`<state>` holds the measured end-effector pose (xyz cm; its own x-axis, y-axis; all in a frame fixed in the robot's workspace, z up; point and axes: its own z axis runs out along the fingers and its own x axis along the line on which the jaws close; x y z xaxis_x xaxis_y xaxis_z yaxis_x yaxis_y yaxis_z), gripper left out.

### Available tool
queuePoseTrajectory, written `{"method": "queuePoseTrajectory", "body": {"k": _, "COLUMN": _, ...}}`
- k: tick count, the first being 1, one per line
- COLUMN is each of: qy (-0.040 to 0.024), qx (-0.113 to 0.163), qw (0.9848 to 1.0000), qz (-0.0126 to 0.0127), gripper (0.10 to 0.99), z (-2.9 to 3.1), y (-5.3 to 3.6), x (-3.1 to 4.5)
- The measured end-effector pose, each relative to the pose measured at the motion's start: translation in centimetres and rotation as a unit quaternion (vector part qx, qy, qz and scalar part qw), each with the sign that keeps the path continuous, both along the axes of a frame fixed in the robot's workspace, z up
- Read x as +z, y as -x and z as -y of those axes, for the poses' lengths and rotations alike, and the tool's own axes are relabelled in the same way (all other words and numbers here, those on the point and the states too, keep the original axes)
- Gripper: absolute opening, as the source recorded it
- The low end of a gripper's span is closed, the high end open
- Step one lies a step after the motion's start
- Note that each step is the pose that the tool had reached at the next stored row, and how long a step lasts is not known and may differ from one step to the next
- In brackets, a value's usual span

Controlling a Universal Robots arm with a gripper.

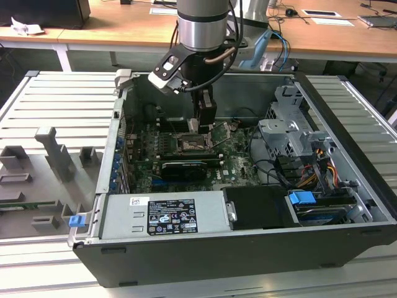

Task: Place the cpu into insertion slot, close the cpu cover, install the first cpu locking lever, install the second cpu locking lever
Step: 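Place the cpu into insertion slot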

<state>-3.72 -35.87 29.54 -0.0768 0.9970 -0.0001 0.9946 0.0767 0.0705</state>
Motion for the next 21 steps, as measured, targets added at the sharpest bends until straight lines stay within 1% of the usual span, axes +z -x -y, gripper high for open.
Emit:
{"method": "queuePoseTrajectory", "body": {"k": 17, "qy": 0.0000, "qx": 0.000, "qw": 1.0000, "qz": 0.0000, "gripper": 0.525, "z": 0.00, "y": 0.00, "x": -0.58}}
{"method": "queuePoseTrajectory", "body": {"k": 21, "qy": -0.0002, "qx": -0.006, "qw": 1.0000, "qz": 0.0001, "gripper": 0.525, "z": -0.10, "y": 0.00, "x": -0.77}}
